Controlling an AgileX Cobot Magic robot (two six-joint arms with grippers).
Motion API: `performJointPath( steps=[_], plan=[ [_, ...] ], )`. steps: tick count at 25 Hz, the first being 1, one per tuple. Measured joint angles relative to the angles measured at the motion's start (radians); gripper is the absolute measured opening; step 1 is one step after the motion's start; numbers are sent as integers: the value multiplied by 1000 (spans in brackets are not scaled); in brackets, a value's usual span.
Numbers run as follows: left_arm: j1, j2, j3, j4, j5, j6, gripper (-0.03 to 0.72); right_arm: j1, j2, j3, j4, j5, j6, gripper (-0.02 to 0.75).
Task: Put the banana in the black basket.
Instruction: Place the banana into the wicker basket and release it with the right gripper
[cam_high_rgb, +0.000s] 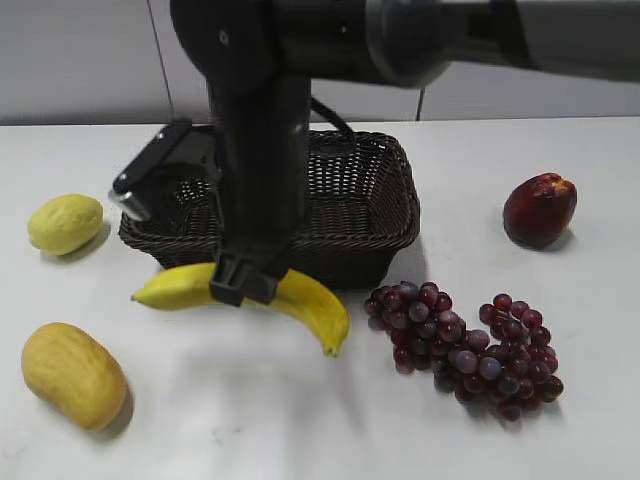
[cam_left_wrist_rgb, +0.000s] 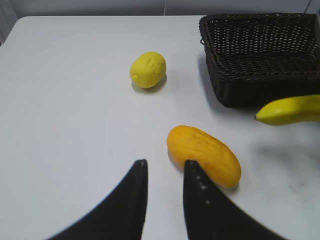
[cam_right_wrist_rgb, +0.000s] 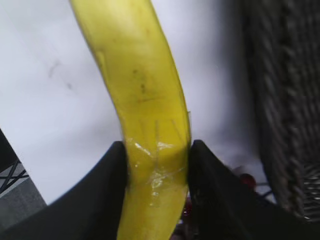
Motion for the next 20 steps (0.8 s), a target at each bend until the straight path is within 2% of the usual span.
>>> performJointPath(
  steps=[7,14,20],
  plan=[
    [0,0,0,0,0,0,242,-73,-12,-112,-82,-37,1,321],
    [0,0,0,0,0,0,242,-173,-12,-115,-159,-231,0,321],
    [0,0,0,0,0,0,242,-203,-11,-115,-187,-384,-21,321]
  ],
)
